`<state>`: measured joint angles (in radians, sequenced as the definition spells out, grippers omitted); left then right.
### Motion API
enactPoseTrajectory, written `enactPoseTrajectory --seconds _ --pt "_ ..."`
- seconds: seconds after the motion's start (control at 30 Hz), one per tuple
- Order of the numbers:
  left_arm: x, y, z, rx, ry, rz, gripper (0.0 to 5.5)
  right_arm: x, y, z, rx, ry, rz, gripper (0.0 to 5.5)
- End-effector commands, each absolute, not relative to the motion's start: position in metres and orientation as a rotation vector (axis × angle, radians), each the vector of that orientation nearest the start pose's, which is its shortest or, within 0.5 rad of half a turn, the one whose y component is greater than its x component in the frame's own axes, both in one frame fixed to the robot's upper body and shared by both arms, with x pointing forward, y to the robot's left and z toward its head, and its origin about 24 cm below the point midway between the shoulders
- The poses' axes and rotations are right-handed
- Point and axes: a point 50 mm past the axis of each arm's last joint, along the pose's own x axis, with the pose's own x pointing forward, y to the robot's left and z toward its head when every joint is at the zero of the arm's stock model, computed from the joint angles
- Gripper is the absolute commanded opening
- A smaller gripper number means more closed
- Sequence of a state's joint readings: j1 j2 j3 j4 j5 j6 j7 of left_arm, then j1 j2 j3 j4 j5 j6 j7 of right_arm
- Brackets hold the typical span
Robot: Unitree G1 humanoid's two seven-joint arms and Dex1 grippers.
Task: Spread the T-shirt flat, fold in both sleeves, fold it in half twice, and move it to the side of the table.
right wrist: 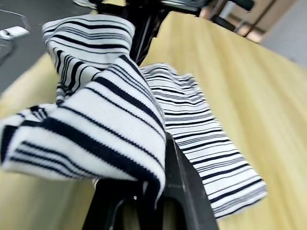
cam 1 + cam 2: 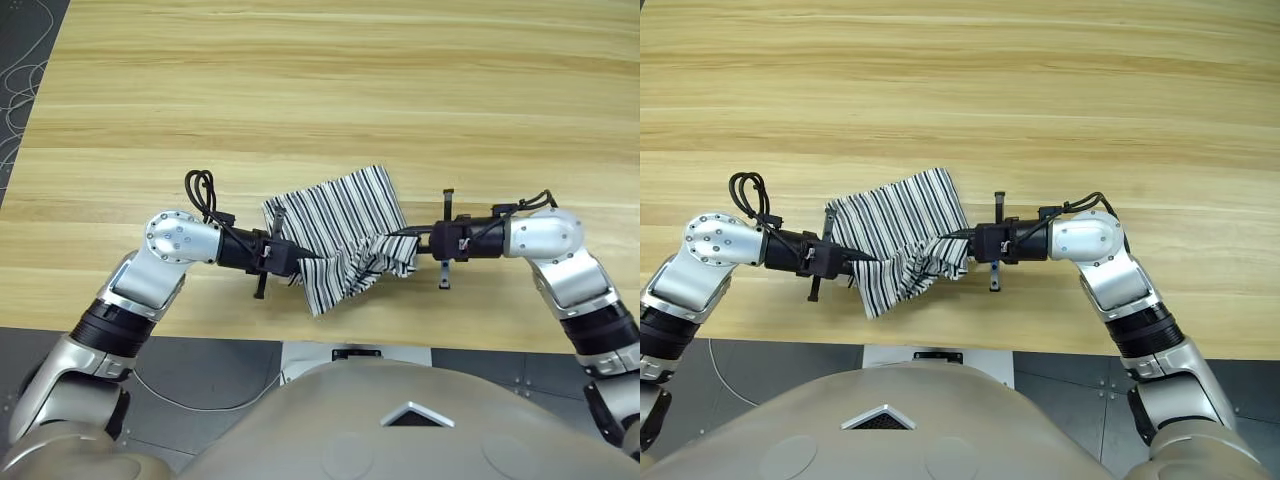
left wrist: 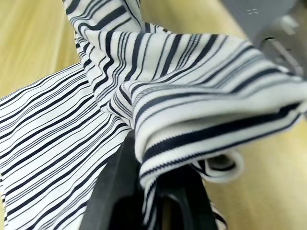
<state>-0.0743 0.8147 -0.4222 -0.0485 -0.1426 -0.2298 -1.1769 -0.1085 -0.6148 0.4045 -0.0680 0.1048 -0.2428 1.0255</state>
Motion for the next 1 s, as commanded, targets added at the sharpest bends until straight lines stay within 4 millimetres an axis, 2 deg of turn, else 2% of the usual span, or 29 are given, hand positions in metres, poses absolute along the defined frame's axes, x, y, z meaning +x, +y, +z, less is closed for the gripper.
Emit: enactPoseTrajectory --seconds 0.03,0.17,0.33,0.53,0.73,1.0 --pt "0.208 0.18 0.048 0.689 0.243 -1.554 0.12 0.236 -0.128 0.065 -0.619 -0.074 1.342 0.1" --pt "0.211 0.189 0.052 0.689 0.249 -1.559 0.12 0.251 -0.128 0.065 -0.651 -0.088 1.26 0.1" --pt "0.222 0.201 0.049 0.643 0.288 -1.439 0.12 0.258 -0.121 0.057 -0.648 -0.05 1.236 0.1" --pt "0.228 0.211 0.032 0.386 0.395 -1.217 0.12 0.262 -0.106 0.037 -0.651 0.022 1.255 0.1" --pt "0.23 0.216 0.014 0.166 0.502 -1.052 0.12 0.28 -0.094 0.025 -0.607 0.114 1.182 0.1" --pt "0.232 0.218 0.001 0.051 0.59 -0.967 0.12 0.311 -0.088 0.025 -0.472 0.182 1.032 0.1"
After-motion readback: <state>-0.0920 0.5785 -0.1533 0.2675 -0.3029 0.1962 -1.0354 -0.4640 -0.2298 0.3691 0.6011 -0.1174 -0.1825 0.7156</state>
